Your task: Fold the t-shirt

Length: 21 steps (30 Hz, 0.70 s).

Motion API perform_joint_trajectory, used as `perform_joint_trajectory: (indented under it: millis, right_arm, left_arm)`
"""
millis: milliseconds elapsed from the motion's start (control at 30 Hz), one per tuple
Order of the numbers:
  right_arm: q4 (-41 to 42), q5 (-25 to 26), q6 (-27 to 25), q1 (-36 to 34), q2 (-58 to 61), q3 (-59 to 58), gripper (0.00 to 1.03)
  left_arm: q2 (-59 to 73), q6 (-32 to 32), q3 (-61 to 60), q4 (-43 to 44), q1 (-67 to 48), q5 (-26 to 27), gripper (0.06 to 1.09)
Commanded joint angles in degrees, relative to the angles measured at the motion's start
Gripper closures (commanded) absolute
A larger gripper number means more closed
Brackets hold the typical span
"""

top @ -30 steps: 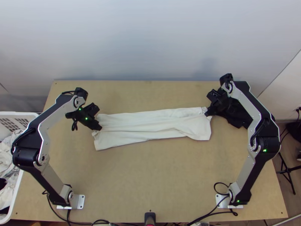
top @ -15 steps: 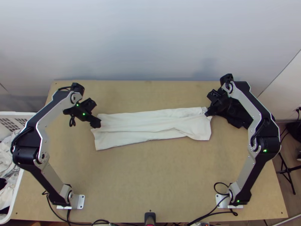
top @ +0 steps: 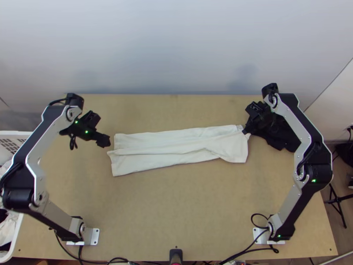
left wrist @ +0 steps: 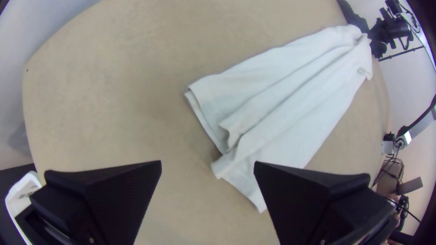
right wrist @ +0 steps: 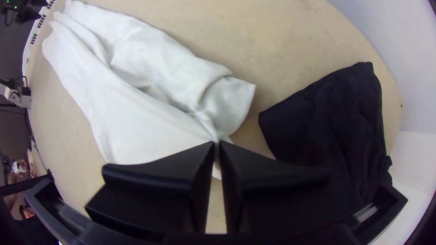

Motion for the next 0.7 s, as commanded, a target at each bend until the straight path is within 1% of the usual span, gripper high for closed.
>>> perform_joint_trajectory:
  millis: [0, 133, 167, 233, 367, 400, 433, 500, 533, 600, 633, 667]
  right_arm:
    - [-0.05, 0.17, 1.21, -0.88, -0.86, 0.08, 0.55]
    - [-0.41, 0.17, 2.18, -1.06, -1.12, 0.08, 0.18]
    - [-0.41, 0.17, 2.62, -1.15, -1.21, 0.17, 0.14]
    - [-0.41, 0.17, 3.41, -1.85, -1.74, 0.70, 0.12]
    - [-0.41, 0.26, 5.08, -4.22, -3.14, 1.23, 0.11]
    - [-0.67, 0.26, 5.43, -4.40, -3.67, 0.96, 0.18]
    - [-1.11, 0.26, 5.69, -4.31, -4.64, 0.52, 0.30]
    - [-1.02, -0.71, 5.43, -2.38, -7.89, -1.85, 0.49]
    - [-0.58, -1.76, 4.99, -0.88, -9.74, -3.34, 0.58]
    - [0.30, -2.38, 3.41, 2.90, -12.72, -5.98, 0.82]
    - [1.00, -2.47, 3.41, 4.57, -13.78, -6.77, 0.92]
    - [1.53, -2.91, 3.76, 6.15, -14.48, -7.21, 1.00]
  left_arm:
    - [-7.66, -3.85, -7.29, -0.27, 0.55, 4.45, 0.10]
    - [-10.30, -4.65, -10.72, 0.09, 0.91, 4.54, 0.10]
    - [-10.92, -4.82, -11.60, 0.17, 1.17, 4.71, 0.10]
    - [-12.15, -5.96, -12.92, 0.35, 2.14, 5.68, 0.10]
    - [-14.61, -8.60, -15.55, 0.35, 3.37, 8.41, 0.10]
    - [-15.05, -8.78, -16.26, 0.35, 3.45, 9.02, 0.10]
    - [-15.40, -9.04, -16.96, 0.35, 3.72, 9.99, 0.10]
    - [-15.75, -10.01, -18.01, 0.35, 4.24, 12.10, 0.10]
    - [-15.75, -10.80, -18.54, 0.53, 4.24, 12.54, 0.10]
    - [-16.10, -12.20, -19.51, 0.96, 4.16, 14.03, 0.10]
    - [-16.19, -12.91, -19.86, 1.32, 3.89, 14.38, 0.10]
    - [-16.19, -13.70, -20.12, 1.76, 3.81, 14.91, 0.10]
